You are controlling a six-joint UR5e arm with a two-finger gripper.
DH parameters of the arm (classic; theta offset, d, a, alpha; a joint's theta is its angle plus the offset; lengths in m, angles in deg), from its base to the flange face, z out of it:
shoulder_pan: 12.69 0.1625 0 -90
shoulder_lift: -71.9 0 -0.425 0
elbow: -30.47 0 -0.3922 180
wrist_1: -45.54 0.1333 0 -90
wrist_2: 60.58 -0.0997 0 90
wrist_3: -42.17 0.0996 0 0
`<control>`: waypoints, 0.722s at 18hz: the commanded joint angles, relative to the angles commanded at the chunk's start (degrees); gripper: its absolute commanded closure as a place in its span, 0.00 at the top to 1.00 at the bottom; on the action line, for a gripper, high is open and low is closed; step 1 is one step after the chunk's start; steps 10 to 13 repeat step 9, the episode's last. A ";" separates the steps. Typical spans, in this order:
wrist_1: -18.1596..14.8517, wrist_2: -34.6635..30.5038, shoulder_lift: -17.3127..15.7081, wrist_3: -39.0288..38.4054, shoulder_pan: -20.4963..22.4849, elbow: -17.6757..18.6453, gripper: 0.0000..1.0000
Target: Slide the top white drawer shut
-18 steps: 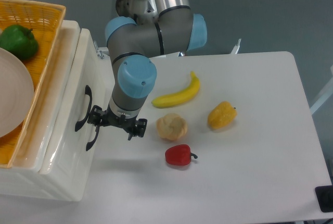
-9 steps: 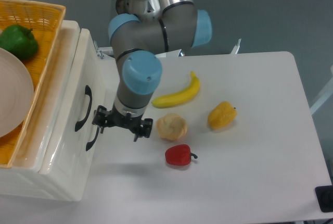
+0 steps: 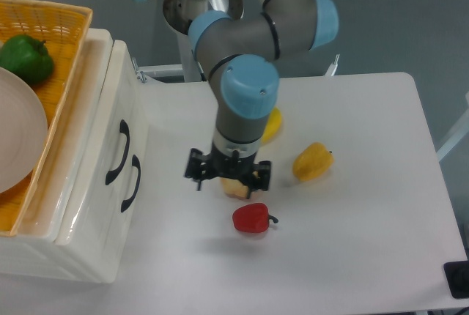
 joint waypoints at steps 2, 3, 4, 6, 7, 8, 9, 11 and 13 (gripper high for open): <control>0.09 -1.23 0.00 1.42 0.97 -0.18 1.00; 0.09 -2.11 -0.09 2.29 1.32 -0.26 1.00; 0.09 -2.81 -0.26 3.52 1.76 -0.26 1.00; 0.09 -3.61 -0.61 5.54 2.03 -0.53 1.00; 0.09 -3.70 -0.96 6.07 2.46 -0.53 1.00; 0.09 -3.70 -1.23 6.51 2.90 -0.53 1.00; 0.09 -3.70 -1.23 6.61 2.99 -0.53 1.00; 0.09 -3.70 -1.23 6.61 2.99 -0.53 1.00; 0.09 -3.70 -1.23 6.61 2.99 -0.53 1.00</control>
